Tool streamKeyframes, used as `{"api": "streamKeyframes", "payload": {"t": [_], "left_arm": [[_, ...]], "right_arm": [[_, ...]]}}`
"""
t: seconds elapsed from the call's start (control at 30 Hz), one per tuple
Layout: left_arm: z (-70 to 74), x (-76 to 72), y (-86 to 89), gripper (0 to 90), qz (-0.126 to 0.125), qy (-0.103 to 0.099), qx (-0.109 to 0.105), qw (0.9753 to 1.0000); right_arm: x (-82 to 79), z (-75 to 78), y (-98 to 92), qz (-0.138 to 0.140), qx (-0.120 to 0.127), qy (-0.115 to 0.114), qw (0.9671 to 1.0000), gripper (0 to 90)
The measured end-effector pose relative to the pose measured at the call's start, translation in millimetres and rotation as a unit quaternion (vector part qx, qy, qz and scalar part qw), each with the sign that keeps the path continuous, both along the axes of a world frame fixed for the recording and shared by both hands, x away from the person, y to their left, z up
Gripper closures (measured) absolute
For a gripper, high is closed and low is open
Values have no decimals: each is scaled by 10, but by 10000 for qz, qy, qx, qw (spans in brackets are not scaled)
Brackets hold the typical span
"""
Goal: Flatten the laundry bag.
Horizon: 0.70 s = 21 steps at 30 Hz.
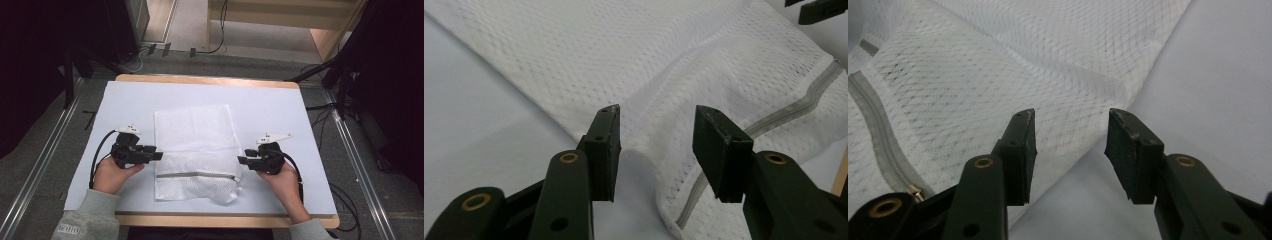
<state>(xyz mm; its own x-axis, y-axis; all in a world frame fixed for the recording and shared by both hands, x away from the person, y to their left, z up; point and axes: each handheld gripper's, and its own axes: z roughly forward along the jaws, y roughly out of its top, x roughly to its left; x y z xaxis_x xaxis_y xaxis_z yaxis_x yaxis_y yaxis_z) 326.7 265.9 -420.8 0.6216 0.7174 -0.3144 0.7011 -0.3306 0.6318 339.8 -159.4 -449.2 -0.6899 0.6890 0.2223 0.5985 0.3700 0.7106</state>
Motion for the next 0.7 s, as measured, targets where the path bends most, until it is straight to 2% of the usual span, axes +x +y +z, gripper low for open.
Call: {"api": "streamKeyframes", "payload": {"t": [0.07,0.17,0.23,0.3,0.37,0.4,0.47,0.53,0.63,0.7], "left_arm": [[-45,-2,-23,546,47,62,11,10000],[-106,16,-62,548,88,44,188,9998],[-163,49,-88,576,95,105,244,9996],[-217,84,-105,624,66,188,380,9991],[-270,131,-113,720,68,354,356,9987],[-293,158,-118,770,72,432,360,9984],[-320,198,-136,857,30,454,405,9981],[-313,239,-147,878,59,442,417,9981],[-291,295,-135,882,114,342,466,9983],[-283,343,-112,882,180,286,478,9983]], "right_arm": [[37,-19,28,9,2,22,10000,526],[107,-66,70,3,-11,132,9999,505],[155,-109,99,-33,-28,304,9995,513],[194,-146,122,-30,-74,452,9989,582],[213,-168,146,-24,-154,544,9984,660],[222,-179,162,-16,-216,618,9979,726],[238,-181,182,32,-305,588,9978,814],[267,-172,193,10,-336,717,9969,893],[301,-149,197,-1,-390,720,9966,900],[327,-126,198,-27,-445,582,9973,900]]}}
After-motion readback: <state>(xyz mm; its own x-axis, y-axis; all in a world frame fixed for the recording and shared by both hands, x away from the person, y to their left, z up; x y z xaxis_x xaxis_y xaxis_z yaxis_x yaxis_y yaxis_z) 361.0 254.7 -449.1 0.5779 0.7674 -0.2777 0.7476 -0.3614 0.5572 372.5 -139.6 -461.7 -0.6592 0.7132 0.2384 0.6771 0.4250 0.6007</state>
